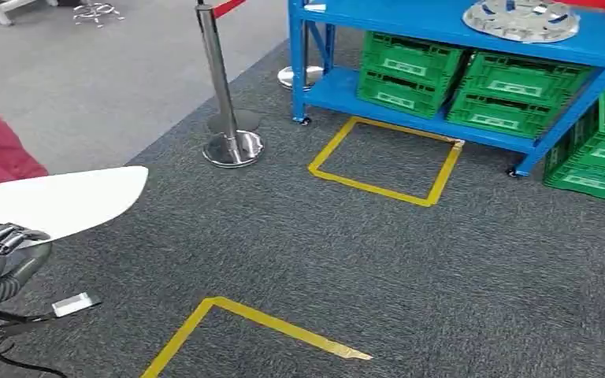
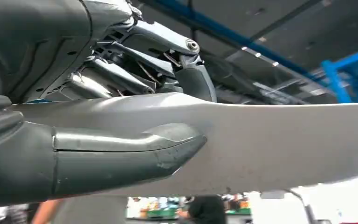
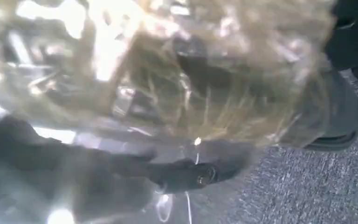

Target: Take the parts from the cabinet and place them on the table.

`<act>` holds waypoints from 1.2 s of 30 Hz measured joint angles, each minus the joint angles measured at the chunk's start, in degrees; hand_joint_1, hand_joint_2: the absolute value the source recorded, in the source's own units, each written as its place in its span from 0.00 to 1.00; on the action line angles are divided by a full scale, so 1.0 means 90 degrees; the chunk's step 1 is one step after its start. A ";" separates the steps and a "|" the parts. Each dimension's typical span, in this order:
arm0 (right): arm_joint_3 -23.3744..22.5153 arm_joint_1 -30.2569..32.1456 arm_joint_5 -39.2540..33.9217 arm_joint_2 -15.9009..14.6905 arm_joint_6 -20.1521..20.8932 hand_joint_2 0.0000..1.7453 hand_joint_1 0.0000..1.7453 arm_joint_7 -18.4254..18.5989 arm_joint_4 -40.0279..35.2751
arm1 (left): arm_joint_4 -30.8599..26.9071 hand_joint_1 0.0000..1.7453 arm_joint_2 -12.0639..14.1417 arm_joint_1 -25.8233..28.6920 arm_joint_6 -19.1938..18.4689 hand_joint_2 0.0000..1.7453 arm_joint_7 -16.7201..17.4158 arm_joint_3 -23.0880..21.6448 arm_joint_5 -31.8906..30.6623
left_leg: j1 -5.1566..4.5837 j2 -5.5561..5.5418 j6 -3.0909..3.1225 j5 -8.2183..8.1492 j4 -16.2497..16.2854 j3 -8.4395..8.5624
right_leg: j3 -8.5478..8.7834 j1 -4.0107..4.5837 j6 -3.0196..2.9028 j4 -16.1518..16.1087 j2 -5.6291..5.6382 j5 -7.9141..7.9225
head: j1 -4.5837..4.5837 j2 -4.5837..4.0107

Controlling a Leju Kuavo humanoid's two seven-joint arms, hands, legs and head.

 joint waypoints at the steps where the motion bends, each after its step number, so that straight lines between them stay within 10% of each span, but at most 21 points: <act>1: 0.0002 -0.0008 0.0000 0.0000 0.0007 0.00 0.00 0.0000 0.0000 | 0.0000 1.00 0.0002 -0.0001 0.0000 1.00 0.0000 0.0000 0.0000 | 0.0009 -0.0089 0.0047 0.0030 -0.0036 0.0011 | 0.0025 -0.0002 0.0049 -0.0004 -0.0079 -0.0024 | -0.0010 0.0000; 3: 0.0000 -0.0007 0.0000 -0.0002 0.0017 0.00 0.00 0.0010 0.0000 | 0.0003 1.00 0.0002 -0.0037 0.0000 1.00 0.0003 -0.0005 0.0010 | 0.0045 -0.0228 0.0109 0.0068 -0.0064 0.0011 | -0.0179 -0.0043 0.0116 0.0381 0.0577 -0.0332 | 0.0012 0.0000; 6: 0.0010 0.0030 0.0000 -0.0005 0.0024 0.00 0.00 -0.0010 0.0000 | 0.0012 1.00 -0.0036 -0.0073 0.0000 1.00 0.0007 -0.0044 0.0017 | 0.0017 -0.0460 0.0169 0.0087 -0.0063 -0.0026 | -0.0903 -0.0032 0.0097 0.1786 0.0868 -0.0899 | 0.0022 0.0000; 8: 0.0017 0.0042 0.0000 -0.0005 0.0041 0.00 0.00 -0.0010 0.0000 | 0.0029 1.00 -0.0053 -0.0068 0.0000 1.00 0.0015 -0.0049 0.0044 | -0.0012 -0.0634 0.0184 0.0097 -0.0061 -0.0027 | -0.1000 -0.0026 0.0053 0.1828 0.0909 -0.0684 | 0.0019 0.0000; 10: 0.0022 0.0038 0.0000 -0.0005 0.0058 0.00 0.00 0.0015 0.0000 | 0.0034 1.00 -0.0058 -0.0070 0.0000 1.00 0.0049 -0.0061 0.0114 | -0.0039 -0.0819 0.0187 0.0103 -0.0059 -0.0010 | -0.0594 -0.0002 -0.0044 0.0873 0.1020 -0.0052 | 0.0017 0.0000; 12: 0.0020 0.0029 0.0000 -0.0026 0.0058 0.00 0.00 0.0015 0.0002 | 0.0037 1.00 -0.0073 -0.0076 0.0000 1.00 0.0078 -0.0082 0.0187 | -0.0049 -0.0948 0.0166 0.0105 -0.0046 -0.0022 | -0.0285 -0.0001 -0.0176 0.0181 0.1502 0.0134 | 0.0003 0.0000; 16: 0.0019 0.0018 0.0000 -0.0034 0.0068 0.00 0.00 -0.0019 -0.0002 | 0.0037 1.00 -0.0075 -0.0082 0.0000 1.00 0.0095 -0.0112 0.0209 | 0.0009 -0.1280 0.0008 0.0184 -0.0034 -0.0149 | -0.0162 0.0018 -0.0180 -0.0003 0.1241 0.0168 | 0.0012 0.0000; 19: 0.0022 0.0031 0.0000 -0.0034 0.0109 0.00 0.00 0.0000 -0.0002 | 0.0039 1.00 -0.0041 -0.0112 0.0000 1.00 0.0124 -0.0109 0.0253 | 0.0011 -0.0540 -0.0099 -0.0292 0.0628 -0.0436 | -0.0072 -0.0020 -0.0242 -0.0119 0.0969 0.0207 | -0.0005 0.0000; 22: 0.0022 0.0043 0.0000 -0.0034 0.0119 0.00 0.00 0.0000 -0.0002 | 0.0046 1.00 -0.0056 -0.0101 0.0000 1.00 0.0141 -0.0143 0.0309 | 0.0116 -0.0413 -0.0225 -0.0730 0.1776 -0.1008 | -0.0071 -0.0022 -0.0237 -0.0112 0.0717 0.0171 | -0.0015 0.0000; 24: 0.0022 0.0043 0.0000 -0.0034 0.0119 0.00 0.00 0.0000 -0.0002 | 0.0051 1.00 -0.0056 -0.0100 0.0000 1.00 0.0146 -0.0184 0.0360 | 0.0179 -0.0375 -0.0285 -0.0362 0.1401 -0.0808 | -0.0039 -0.0036 -0.0187 -0.0105 0.0543 0.0131 | -0.0012 0.0000; 26: 0.0022 0.0041 0.0000 -0.0034 0.0119 0.00 0.00 0.0000 -0.0002 | 0.0051 1.00 -0.0049 -0.0102 -0.0002 1.00 0.0146 -0.0202 0.0471 | 0.0208 -0.0148 -0.0321 0.0174 0.0329 -0.0211 | 0.0030 -0.0056 -0.0120 -0.0083 0.0399 0.0066 | -0.0015 0.0000; 27: 0.0022 0.0044 0.0000 -0.0048 0.0109 0.00 0.00 0.0000 -0.0002 | 0.0054 1.00 -0.0058 -0.0118 -0.0005 1.00 0.0146 -0.0209 0.0515 | 0.0150 0.0091 -0.0328 0.0062 0.0090 -0.0060 | 0.0018 -0.0034 -0.0075 -0.0084 0.0342 0.0032 | -0.0029 0.0000; 31: 0.0019 0.0013 0.0000 -0.0051 0.0083 0.00 0.00 0.0000 -0.0019 | 0.0051 1.00 -0.0058 -0.0101 -0.0012 1.00 0.0146 -0.0238 0.0660 | 0.0087 -0.0188 -0.0022 0.0046 0.0028 -0.0087 | 0.0154 -0.0014 0.0076 -0.0099 0.0077 -0.0059 | -0.0019 -0.0002; 32: 0.0017 0.0008 0.0000 -0.0051 0.0083 0.00 0.00 0.0000 -0.0022 | 0.0046 1.00 -0.0053 -0.0102 -0.0012 1.00 0.0139 -0.0236 0.0665 | 0.0116 -0.0253 0.0043 0.0082 -0.0017 -0.0060 | 0.0111 -0.0046 0.0137 -0.0071 0.0144 -0.0118 | -0.0019 0.0000; 33: 0.0017 0.0015 0.0000 -0.0051 0.0075 0.00 0.00 0.0005 -0.0024 | 0.0044 1.00 -0.0056 -0.0113 -0.0014 1.00 0.0136 -0.0233 0.0682 | 0.0113 -0.0304 0.0074 0.0082 -0.0016 -0.0052 | 0.0047 -0.0059 0.0149 0.0104 0.0472 -0.0255 | -0.0002 0.0000; 36: 0.0017 0.0029 0.0000 -0.0051 0.0073 0.00 0.00 -0.0002 -0.0029 | 0.0044 1.00 -0.0090 -0.0130 -0.0019 1.00 0.0126 -0.0262 0.0738 | 0.0075 -0.0485 0.0155 0.0062 -0.0014 -0.0062 | -0.0787 -0.0049 0.0118 0.1707 0.0888 -0.0940 | 0.0005 0.0000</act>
